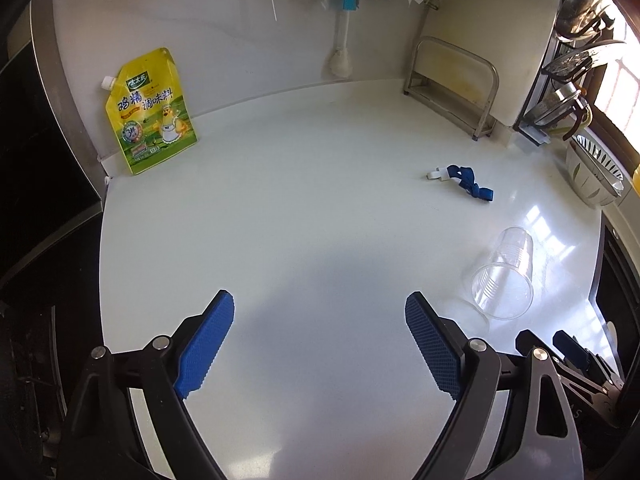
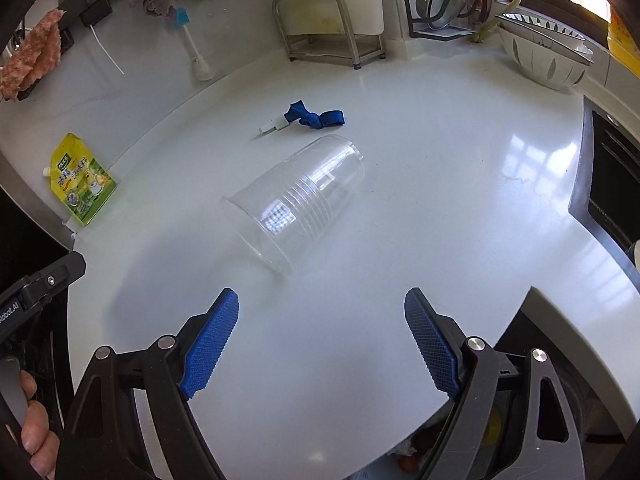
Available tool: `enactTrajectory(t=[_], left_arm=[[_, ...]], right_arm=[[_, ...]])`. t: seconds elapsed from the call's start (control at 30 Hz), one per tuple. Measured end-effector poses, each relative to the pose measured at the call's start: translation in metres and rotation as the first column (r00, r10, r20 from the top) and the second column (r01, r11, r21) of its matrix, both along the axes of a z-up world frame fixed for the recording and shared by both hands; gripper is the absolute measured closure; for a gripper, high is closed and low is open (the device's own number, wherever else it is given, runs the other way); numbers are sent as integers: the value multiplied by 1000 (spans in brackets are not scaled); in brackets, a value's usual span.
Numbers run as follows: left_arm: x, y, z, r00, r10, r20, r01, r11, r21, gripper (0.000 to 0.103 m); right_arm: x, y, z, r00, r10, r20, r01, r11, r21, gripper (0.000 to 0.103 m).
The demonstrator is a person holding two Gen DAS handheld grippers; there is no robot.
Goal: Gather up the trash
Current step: 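Move both tools toward the clear cup and blue strap on the countertop, then grasp the blue strap with left tool while right tool grasps the clear cup rim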
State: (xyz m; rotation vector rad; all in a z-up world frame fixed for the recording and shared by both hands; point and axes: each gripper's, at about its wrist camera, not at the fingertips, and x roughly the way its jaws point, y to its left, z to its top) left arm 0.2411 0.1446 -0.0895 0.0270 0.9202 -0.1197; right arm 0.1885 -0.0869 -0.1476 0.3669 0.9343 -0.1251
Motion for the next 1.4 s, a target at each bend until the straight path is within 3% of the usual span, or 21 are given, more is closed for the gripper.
enactTrajectory(t=[0.27, 0.57, 0.63, 0.8, 0.9, 1.07, 1.4], left_arm=[[14, 4, -14, 1000, -9, -30, 9, 1000, -9, 17], [21, 5, -20, 999, -14, -49, 14, 1000, -15, 17], [22, 3, -20, 999, -20, -47, 19, 1000, -14, 17], [30, -5, -20, 998, -46, -44, 46, 999, -21, 17], [36, -16, -18, 997, -74, -30, 73, 997, -32, 17], [55, -48, -18, 991, -135, -20, 133, 989, -61, 17], [110, -138, -29, 962, -271, 2, 270, 958, -96, 17]], right_arm=[[32, 5, -15, 994, -105, 16, 106, 992, -62, 22], [67, 7, -18, 989, -136, 51, 140, 985, -98, 22], [72, 6, -16, 989, -136, 65, 142, 984, -111, 29], [85, -2, -21, 992, -117, 44, 120, 989, -90, 68], [84, -9, -20, 992, -113, 58, 118, 990, -78, 81], [77, -32, -14, 988, -133, 75, 136, 990, -38, 92], [38, -94, 5, 961, -247, 125, 249, 969, 3, 96]])
